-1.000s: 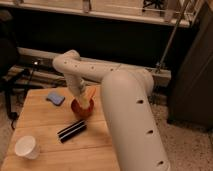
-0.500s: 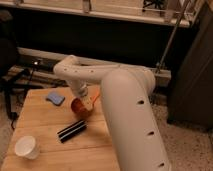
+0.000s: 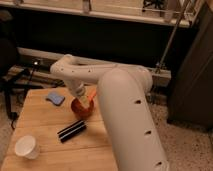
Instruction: Place the pepper in the ceramic bowl
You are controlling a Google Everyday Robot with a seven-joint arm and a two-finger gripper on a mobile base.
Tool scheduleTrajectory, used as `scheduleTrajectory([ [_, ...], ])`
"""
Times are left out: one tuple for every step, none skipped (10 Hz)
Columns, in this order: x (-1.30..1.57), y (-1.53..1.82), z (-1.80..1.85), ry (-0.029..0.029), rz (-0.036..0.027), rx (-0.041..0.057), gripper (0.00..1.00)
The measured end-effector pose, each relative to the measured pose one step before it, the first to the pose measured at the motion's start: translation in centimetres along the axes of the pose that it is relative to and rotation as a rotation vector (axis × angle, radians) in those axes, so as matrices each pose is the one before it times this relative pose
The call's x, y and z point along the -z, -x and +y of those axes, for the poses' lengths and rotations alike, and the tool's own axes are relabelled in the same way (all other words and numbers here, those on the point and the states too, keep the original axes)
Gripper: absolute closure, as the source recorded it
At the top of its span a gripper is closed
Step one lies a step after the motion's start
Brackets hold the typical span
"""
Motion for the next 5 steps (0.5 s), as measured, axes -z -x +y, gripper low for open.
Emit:
scheduleTrajectory([
  [0.13, 0.579, -0.591, -0.00044, 0.00529, 0.01874, 0.2],
  [0.19, 0.523, -0.568, 0.00069, 0.00729, 0.01831, 0.2],
  [0.239, 0.519, -0.531, 0.00204, 0.00783, 0.01835, 0.2],
  [0.11, 0.248, -0.196, -0.00102, -0.00181, 0.00701, 0.2],
  [-0.024, -0.068, 0.03, 0.00046, 0.00048, -0.00077, 0.2],
])
